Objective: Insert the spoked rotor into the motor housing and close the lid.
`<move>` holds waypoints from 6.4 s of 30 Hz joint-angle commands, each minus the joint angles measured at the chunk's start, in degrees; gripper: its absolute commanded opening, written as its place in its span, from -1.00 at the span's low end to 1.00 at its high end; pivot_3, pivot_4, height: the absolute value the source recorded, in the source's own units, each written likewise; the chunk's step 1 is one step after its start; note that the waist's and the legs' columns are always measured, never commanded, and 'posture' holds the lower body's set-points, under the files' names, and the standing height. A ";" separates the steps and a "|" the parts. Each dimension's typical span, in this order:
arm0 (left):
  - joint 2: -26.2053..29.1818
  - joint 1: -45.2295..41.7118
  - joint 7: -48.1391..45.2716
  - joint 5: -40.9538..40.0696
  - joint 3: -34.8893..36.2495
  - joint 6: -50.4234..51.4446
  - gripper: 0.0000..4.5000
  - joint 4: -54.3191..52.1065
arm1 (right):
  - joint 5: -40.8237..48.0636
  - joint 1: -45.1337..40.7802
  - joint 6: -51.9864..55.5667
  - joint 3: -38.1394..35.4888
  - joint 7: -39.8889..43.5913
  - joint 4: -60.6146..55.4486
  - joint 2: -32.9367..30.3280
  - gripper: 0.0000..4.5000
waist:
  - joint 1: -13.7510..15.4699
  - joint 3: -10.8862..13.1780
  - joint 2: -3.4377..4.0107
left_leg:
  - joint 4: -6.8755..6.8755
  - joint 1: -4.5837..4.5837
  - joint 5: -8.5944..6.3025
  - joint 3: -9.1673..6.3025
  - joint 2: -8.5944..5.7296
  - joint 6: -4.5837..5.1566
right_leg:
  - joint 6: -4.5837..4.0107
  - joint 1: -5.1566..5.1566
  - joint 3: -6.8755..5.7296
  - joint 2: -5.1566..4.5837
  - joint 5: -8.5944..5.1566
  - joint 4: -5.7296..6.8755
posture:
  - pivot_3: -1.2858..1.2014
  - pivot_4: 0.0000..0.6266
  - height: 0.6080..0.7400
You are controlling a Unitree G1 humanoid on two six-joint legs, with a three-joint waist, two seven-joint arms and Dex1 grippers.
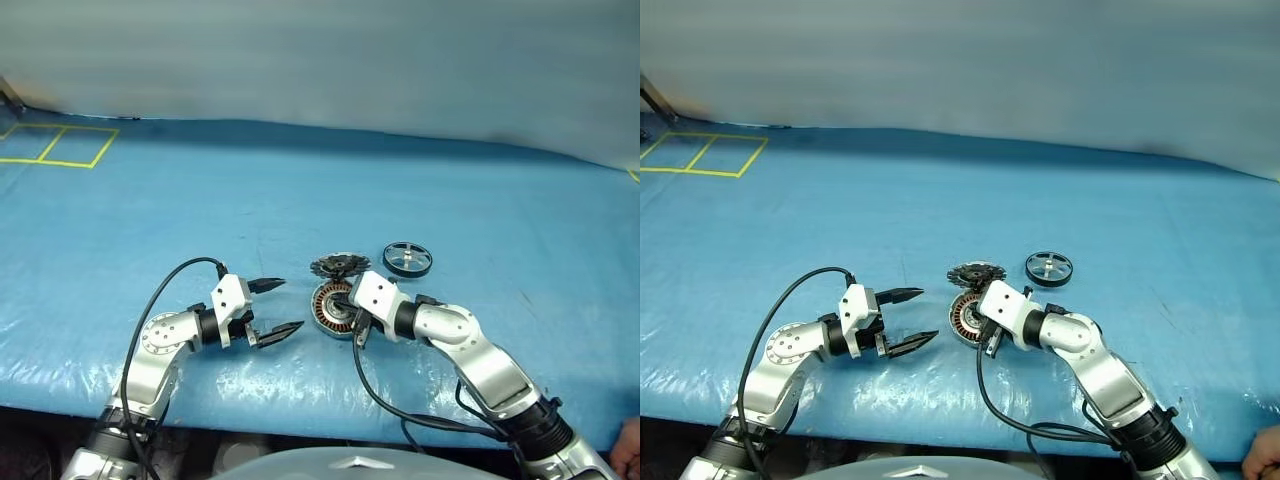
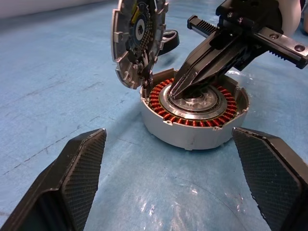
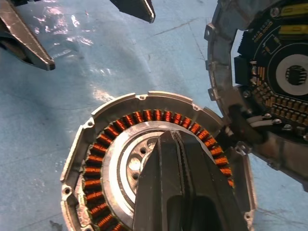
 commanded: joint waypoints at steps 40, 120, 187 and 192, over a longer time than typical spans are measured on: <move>0.27 -0.74 -0.76 -0.36 0.16 0.31 1.00 -1.49 | 34.26 6.76 14.83 -20.90 0.22 -14.85 7.18 -0.99 | -0.20 0.71 0.49 | -0.10 -0.38 0.01 0.05 0.05 -0.01 | 0.01 -0.40 0.08 0.06 0.04 0.02 | 0.03 -0.52 1.00; -1.20 -1.13 -1.22 -0.43 -0.62 -0.27 1.00 -1.08 | 7.88 -16.81 9.11 -15.79 21.61 -0.57 -25.09 0.38 | -0.04 1.14 0.54 | -0.10 -0.46 0.00 0.19 -0.03 0.01 | 0.05 -0.49 0.11 -0.02 0.38 0.00 | 0.03 -0.52 1.00; -0.78 4.45 -0.41 0.55 -2.54 -1.24 1.00 -4.47 | -14.17 -2.41 -5.11 -5.31 30.14 -12.58 -37.96 0.38 | 0.33 1.15 0.54 | 0.31 -0.46 -0.02 0.37 -0.04 0.03 | 0.16 -0.39 0.14 -0.13 0.15 0.03 | 0.03 -0.52 1.00; -0.75 4.30 -0.76 0.40 -2.68 -1.35 1.00 -4.88 | -14.79 -2.02 -5.51 -5.42 30.10 -12.17 -37.66 0.38 | 0.33 1.15 0.54 | 0.31 -0.46 -0.02 0.38 -0.04 0.03 | 0.17 -0.39 0.14 -0.13 0.15 0.03 | 0.03 -0.52 1.00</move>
